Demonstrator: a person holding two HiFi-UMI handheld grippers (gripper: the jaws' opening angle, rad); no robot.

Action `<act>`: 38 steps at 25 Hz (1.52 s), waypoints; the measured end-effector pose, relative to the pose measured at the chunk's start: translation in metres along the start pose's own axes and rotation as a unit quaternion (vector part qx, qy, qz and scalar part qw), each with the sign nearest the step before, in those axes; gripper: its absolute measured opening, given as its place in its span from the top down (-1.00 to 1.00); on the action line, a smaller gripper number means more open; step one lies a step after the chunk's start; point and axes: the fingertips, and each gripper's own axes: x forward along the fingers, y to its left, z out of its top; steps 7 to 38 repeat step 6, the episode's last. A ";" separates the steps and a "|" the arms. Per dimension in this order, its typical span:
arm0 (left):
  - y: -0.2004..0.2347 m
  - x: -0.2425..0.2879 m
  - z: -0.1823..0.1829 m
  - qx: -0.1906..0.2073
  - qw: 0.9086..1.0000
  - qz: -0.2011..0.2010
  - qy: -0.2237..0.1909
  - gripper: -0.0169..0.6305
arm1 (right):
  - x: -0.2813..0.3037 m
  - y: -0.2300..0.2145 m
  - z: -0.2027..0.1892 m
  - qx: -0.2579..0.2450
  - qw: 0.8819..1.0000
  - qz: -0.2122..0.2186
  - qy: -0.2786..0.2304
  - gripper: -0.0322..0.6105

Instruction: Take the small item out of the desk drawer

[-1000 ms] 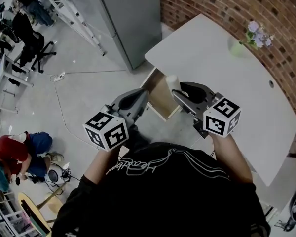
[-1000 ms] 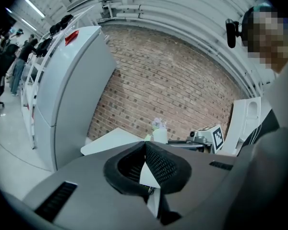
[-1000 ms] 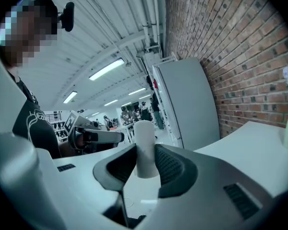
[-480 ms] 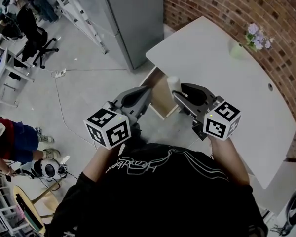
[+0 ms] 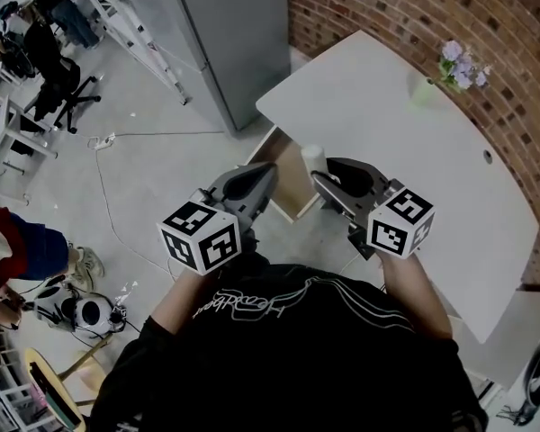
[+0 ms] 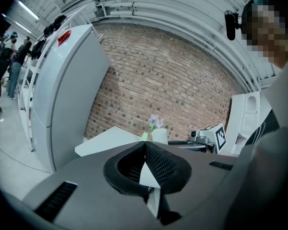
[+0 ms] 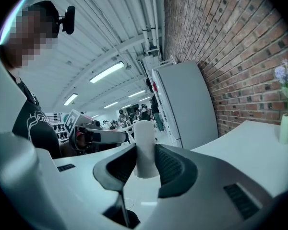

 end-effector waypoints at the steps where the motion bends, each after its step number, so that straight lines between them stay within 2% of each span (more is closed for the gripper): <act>1: 0.003 0.003 -0.001 -0.002 1.000 0.000 0.001 0.88 | 0.000 -0.004 -0.001 0.002 1.000 -0.002 0.000 0.48; 6: 0.019 0.017 -0.002 -0.001 1.000 -0.003 0.000 0.88 | 0.010 -0.023 -0.005 0.007 1.000 -0.009 -0.002 0.48; 38: 0.019 0.017 -0.002 -0.001 1.000 -0.003 0.000 0.88 | 0.010 -0.023 -0.005 0.007 1.000 -0.009 -0.002 0.48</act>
